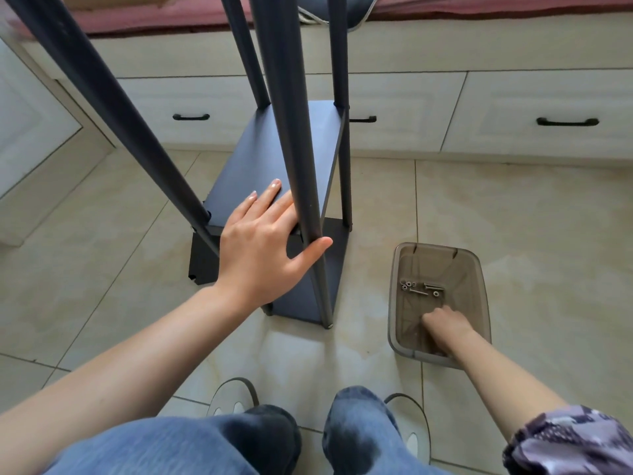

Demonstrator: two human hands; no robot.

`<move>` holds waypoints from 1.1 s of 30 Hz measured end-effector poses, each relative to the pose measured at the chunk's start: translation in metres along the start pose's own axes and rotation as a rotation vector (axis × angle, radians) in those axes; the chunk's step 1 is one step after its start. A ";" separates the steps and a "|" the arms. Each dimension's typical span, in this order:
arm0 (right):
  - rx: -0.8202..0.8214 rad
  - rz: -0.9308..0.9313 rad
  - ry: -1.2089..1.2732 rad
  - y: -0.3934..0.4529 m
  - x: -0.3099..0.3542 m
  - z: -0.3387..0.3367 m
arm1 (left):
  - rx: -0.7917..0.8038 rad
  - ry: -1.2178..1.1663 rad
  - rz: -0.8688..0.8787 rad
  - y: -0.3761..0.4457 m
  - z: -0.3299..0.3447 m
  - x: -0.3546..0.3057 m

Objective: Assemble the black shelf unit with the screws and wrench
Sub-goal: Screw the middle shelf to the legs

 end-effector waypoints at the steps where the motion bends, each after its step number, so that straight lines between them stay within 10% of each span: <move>1: 0.011 -0.002 0.001 0.000 0.000 0.001 | 0.001 0.001 0.000 0.000 0.000 0.000; 24: -0.061 -0.009 0.333 -0.025 -0.014 -0.036 | 0.074 0.013 -0.013 0.002 0.003 -0.001; 33: -0.545 -0.200 0.844 -0.095 0.009 -0.126 | 0.200 0.053 -0.004 0.005 0.003 -0.004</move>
Point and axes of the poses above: each hand's wrist, its own y-axis towards the middle knuckle, its own z-axis out of the palm, x = y × z, the point moved 6 cm from there along y, towards the middle knuckle, and after that the axes turned 7 degrees about x, right-handed, at the moved point
